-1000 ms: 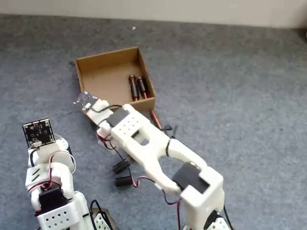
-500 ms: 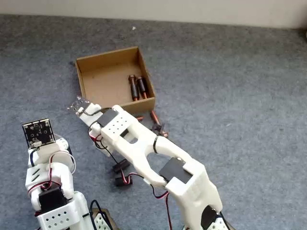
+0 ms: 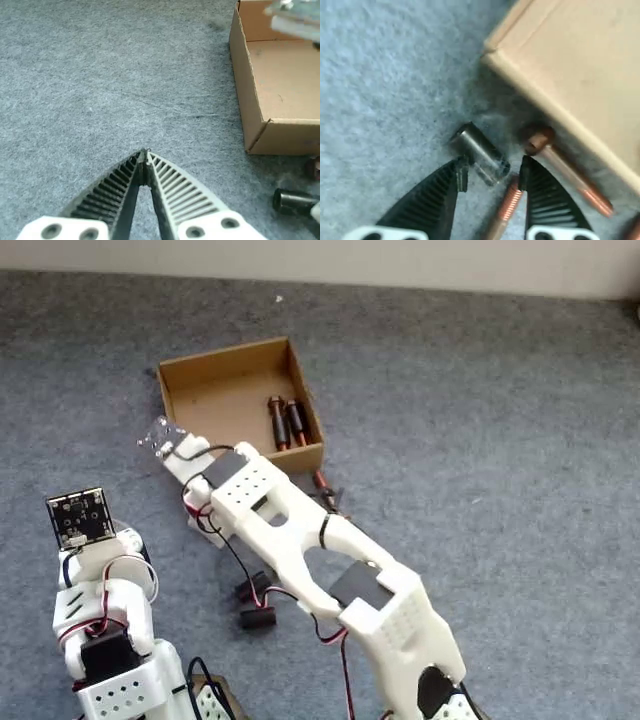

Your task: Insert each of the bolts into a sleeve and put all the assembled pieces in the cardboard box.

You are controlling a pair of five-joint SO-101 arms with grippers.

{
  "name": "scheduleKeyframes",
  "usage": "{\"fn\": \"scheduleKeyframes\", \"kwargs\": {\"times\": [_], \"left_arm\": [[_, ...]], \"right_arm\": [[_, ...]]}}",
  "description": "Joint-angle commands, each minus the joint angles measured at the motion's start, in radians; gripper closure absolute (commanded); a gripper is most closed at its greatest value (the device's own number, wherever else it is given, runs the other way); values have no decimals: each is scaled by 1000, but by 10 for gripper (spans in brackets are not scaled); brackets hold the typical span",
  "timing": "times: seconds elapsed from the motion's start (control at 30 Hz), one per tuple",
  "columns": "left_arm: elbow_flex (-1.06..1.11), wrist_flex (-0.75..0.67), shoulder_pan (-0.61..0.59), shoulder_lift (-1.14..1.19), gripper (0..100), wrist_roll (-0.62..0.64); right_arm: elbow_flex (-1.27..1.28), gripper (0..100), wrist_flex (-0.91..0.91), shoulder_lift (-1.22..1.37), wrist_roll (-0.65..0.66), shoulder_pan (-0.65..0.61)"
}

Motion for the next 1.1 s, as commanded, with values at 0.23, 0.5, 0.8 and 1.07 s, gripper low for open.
{"fn": "scheduleKeyframes", "kwargs": {"times": [0.23, 0.5, 0.8, 1.07], "left_arm": [[-51, -23, -4, -10, 989, -14], [-50, -23, -4, -10, 989, -14], [-50, -23, -4, -10, 989, -14], [-48, -23, -4, -10, 989, -15]], "right_arm": [[-39, 924, -13, 51, 72, -18], [-76, 993, 85, 33, 72, -19], [-117, 993, 332, -245, 68, 94], [209, 993, 352, -576, 68, 165]]}}
